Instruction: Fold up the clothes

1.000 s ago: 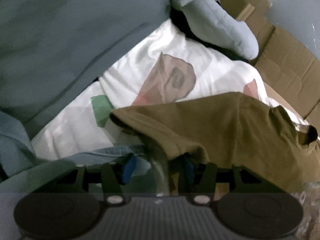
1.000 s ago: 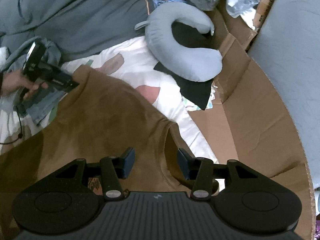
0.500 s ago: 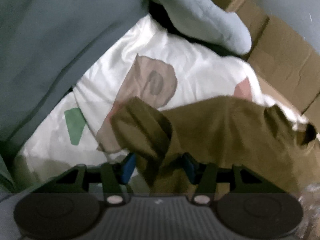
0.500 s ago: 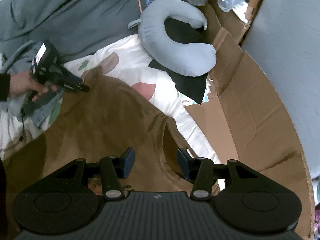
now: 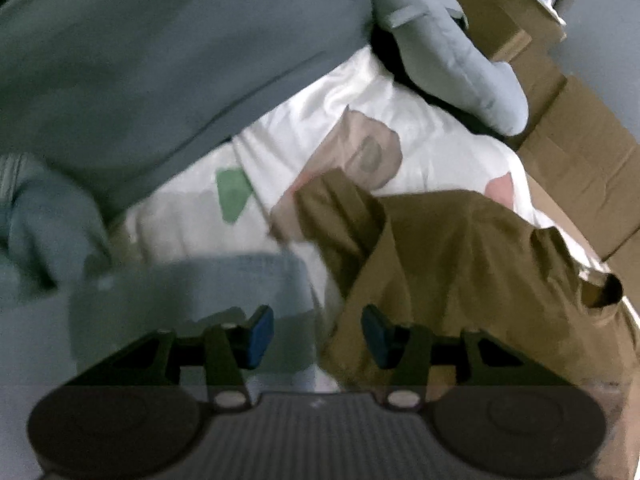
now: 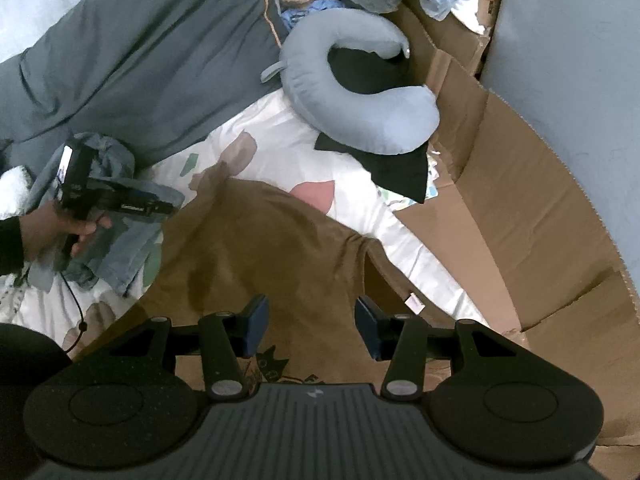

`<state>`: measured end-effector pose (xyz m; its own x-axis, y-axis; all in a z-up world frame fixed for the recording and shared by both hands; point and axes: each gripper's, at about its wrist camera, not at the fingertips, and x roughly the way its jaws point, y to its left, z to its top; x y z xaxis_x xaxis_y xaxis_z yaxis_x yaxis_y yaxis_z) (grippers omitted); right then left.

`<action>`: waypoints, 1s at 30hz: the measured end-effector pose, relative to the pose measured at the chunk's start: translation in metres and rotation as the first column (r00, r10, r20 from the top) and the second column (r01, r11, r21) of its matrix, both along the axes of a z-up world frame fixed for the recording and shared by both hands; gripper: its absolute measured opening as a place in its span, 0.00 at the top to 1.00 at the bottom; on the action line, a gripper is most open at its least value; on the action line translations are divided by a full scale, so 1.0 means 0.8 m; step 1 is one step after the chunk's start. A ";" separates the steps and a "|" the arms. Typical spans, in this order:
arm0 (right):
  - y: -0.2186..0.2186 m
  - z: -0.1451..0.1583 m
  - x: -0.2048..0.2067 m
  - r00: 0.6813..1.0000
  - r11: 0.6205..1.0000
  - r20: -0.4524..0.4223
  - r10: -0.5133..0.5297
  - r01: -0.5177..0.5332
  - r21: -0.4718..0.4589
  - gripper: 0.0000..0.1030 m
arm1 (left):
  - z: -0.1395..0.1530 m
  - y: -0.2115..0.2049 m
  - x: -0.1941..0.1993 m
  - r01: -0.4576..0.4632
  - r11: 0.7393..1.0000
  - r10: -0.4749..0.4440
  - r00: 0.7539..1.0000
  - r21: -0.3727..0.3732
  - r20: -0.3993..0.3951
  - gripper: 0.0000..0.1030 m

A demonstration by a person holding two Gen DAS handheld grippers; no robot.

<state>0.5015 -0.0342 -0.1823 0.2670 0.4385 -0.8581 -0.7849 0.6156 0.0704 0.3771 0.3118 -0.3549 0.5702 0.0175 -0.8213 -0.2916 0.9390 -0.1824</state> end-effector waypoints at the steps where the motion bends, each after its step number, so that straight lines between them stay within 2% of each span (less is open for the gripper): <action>1: 0.000 -0.003 0.000 1.000 1.000 -0.002 0.005 -0.005 -0.002 0.47 | 0.000 -0.003 -0.006 -0.011 1.000 0.011 1.000 -0.008 0.003 0.50; 3: 0.001 -0.009 -0.002 1.000 1.000 -0.020 0.020 -0.020 -0.006 0.47 | -0.001 -0.010 -0.019 -0.034 0.999 0.034 0.999 -0.023 0.009 0.51; 7: 0.003 -0.011 -0.009 0.998 0.998 -0.007 0.061 -0.061 -0.011 0.47 | -0.011 -0.022 -0.031 -0.100 0.992 0.102 0.994 -0.082 0.024 0.67; 11: 0.002 -0.013 -0.013 0.997 0.996 -0.004 0.083 -0.083 -0.017 0.47 | -0.025 -0.028 -0.033 -0.185 0.975 0.189 0.982 -0.120 0.023 0.68; 14: -0.002 -0.011 -0.014 0.996 0.996 0.007 0.087 -0.086 -0.013 0.47 | -0.033 -0.025 -0.031 -0.277 0.952 0.282 0.959 -0.131 0.022 0.66; 16: -0.003 -0.009 -0.014 0.996 0.997 0.033 0.083 -0.082 -0.014 0.47 | -0.042 -0.017 -0.030 -0.319 0.924 0.330 0.944 -0.210 0.018 0.63; 20: -0.005 -0.007 -0.013 0.996 0.997 0.036 0.081 -0.080 -0.008 0.47 | -0.056 -0.013 -0.024 -0.374 0.893 0.387 0.922 -0.252 0.005 0.60; 24: -0.005 -0.008 -0.013 0.996 0.996 0.038 0.084 -0.083 -0.012 0.47 | -0.065 -0.010 -0.027 -0.432 0.849 0.455 0.890 -0.305 0.006 0.59; 26: -0.005 -0.008 -0.013 0.996 0.996 0.038 0.084 -0.084 -0.011 0.47 | -0.066 -0.009 -0.028 -0.446 0.839 0.472 0.881 -0.311 0.010 0.66; 27: -0.004 -0.008 -0.013 0.996 0.996 0.038 0.084 -0.084 -0.011 0.47 | -0.065 -0.008 -0.029 -0.450 0.839 0.477 0.879 -0.305 0.013 0.73; 28: -0.004 -0.008 -0.013 0.996 0.996 0.038 0.085 -0.084 -0.010 0.47 | -0.064 -0.006 -0.030 -0.453 0.838 0.479 0.877 -0.304 0.013 0.87; 30: -0.004 -0.009 -0.013 0.995 0.996 0.039 0.087 -0.087 -0.011 0.47 | -0.056 -0.002 -0.035 -0.450 0.839 0.480 0.877 -0.307 0.027 0.93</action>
